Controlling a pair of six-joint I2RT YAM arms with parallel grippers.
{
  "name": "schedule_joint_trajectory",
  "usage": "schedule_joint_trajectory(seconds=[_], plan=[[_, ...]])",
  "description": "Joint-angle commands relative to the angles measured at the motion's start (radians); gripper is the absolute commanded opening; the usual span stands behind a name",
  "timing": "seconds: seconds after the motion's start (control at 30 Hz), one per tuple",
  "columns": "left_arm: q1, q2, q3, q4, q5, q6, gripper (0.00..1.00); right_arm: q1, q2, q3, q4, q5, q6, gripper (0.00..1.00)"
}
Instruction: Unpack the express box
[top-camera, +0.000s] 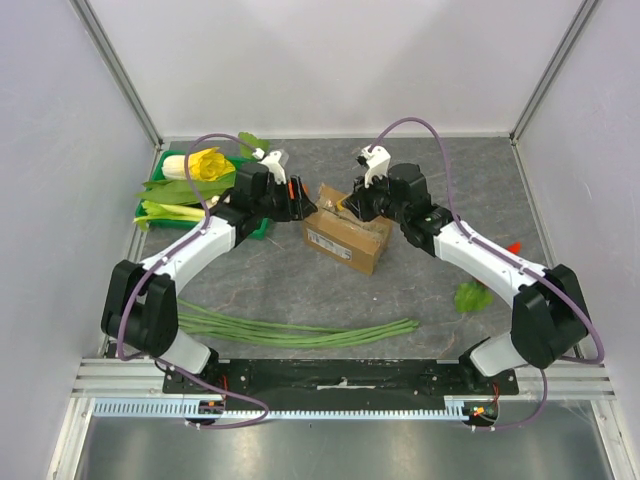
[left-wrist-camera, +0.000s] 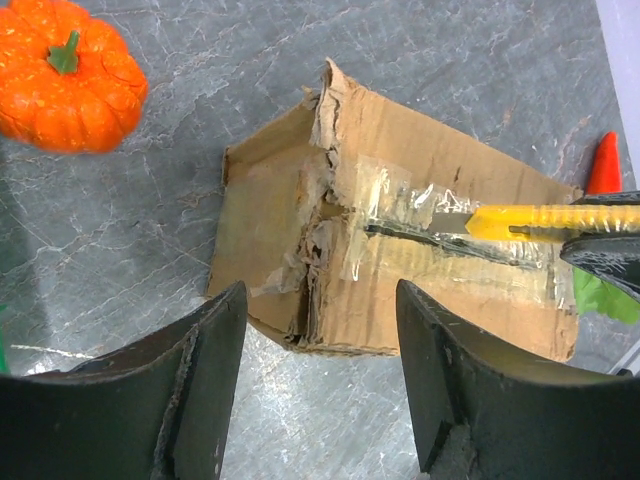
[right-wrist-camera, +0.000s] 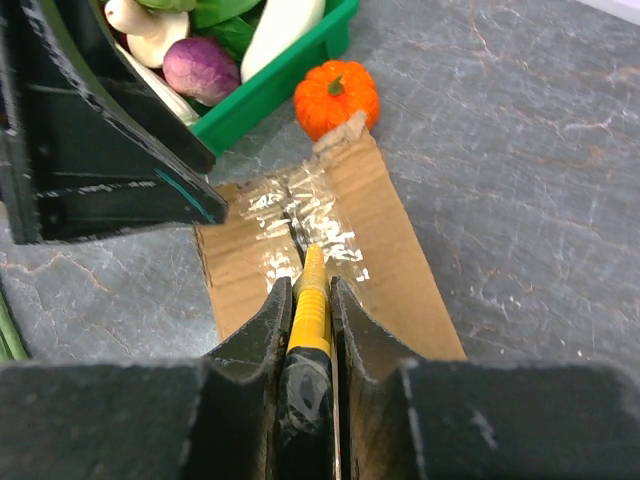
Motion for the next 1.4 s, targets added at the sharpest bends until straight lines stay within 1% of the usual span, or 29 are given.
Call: schedule_joint_trajectory(seconds=[0.0, 0.13, 0.23, 0.37, 0.43, 0.53, 0.63, 0.83, 0.9, 1.03, 1.13, 1.37], plan=[[-0.005, 0.037, 0.005, 0.050, 0.035, 0.032, 0.67, 0.010, 0.033, 0.066, 0.127, -0.062, -0.059, 0.00], [-0.005, 0.064, 0.008, 0.062, 0.042, 0.014, 0.67, 0.020, 0.073, 0.080, 0.153, -0.078, -0.085, 0.00], [-0.006, 0.074, 0.006, 0.070, 0.000, 0.003, 0.67, 0.029, 0.098, 0.092, 0.171, -0.090, -0.094, 0.00], [-0.006, 0.086, 0.012, 0.059, -0.040, -0.007, 0.64, 0.044, 0.127, 0.107, 0.167, -0.104, -0.131, 0.00], [-0.006, 0.092, 0.015, 0.055, -0.053, -0.009, 0.61, 0.058, 0.144, 0.123, 0.150, -0.090, -0.183, 0.00], [-0.006, 0.098, 0.026, 0.038, -0.070, -0.007, 0.59, 0.063, 0.151, 0.127, 0.141, -0.067, -0.211, 0.00], [-0.005, 0.098, 0.029, 0.038, -0.071, -0.006, 0.59, 0.075, 0.159, 0.129, 0.147, -0.038, -0.266, 0.00], [-0.005, 0.101, 0.041, 0.027, -0.097, -0.003, 0.59, 0.090, 0.173, 0.121, 0.159, 0.005, -0.302, 0.00], [-0.005, 0.101, 0.046, 0.024, -0.102, -0.001, 0.60, 0.093, 0.174, 0.120, 0.167, 0.022, -0.314, 0.00], [-0.005, 0.100, 0.051, 0.044, -0.100, -0.006, 0.67, 0.105, 0.168, 0.117, 0.188, 0.047, -0.323, 0.00], [-0.005, 0.095, 0.049, 0.070, -0.096, -0.006, 0.68, 0.107, 0.158, 0.111, 0.202, 0.053, -0.325, 0.00], [-0.005, 0.120, 0.066, 0.084, -0.103, -0.018, 0.68, 0.110, 0.156, 0.101, 0.211, 0.039, -0.323, 0.00]])
